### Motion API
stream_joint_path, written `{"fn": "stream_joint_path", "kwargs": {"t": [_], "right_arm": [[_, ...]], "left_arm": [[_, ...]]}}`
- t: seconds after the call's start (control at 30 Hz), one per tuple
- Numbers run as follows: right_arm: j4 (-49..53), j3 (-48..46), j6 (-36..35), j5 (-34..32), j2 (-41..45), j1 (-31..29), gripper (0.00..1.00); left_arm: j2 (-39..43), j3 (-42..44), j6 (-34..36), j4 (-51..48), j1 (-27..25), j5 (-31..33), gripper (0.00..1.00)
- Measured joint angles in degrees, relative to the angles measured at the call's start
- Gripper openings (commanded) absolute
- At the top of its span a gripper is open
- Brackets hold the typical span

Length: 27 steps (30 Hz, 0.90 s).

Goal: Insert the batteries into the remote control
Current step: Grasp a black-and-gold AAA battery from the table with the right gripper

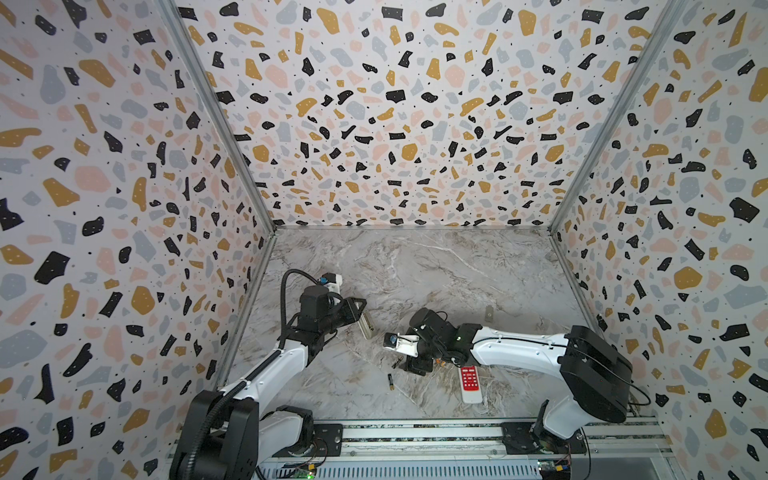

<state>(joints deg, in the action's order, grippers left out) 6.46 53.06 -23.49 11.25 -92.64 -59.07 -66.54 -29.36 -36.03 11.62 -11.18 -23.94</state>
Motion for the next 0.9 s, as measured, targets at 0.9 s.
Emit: {"fn": "stream_joint_path", "kwargs": {"t": [0.9], "right_arm": [[5.33, 7.58, -11.63, 6.38, -11.89, 1.86, 0.54]], "left_arm": [[0.02, 1.01, -1.31, 1.81, 1.81, -1.55, 0.00]]}}
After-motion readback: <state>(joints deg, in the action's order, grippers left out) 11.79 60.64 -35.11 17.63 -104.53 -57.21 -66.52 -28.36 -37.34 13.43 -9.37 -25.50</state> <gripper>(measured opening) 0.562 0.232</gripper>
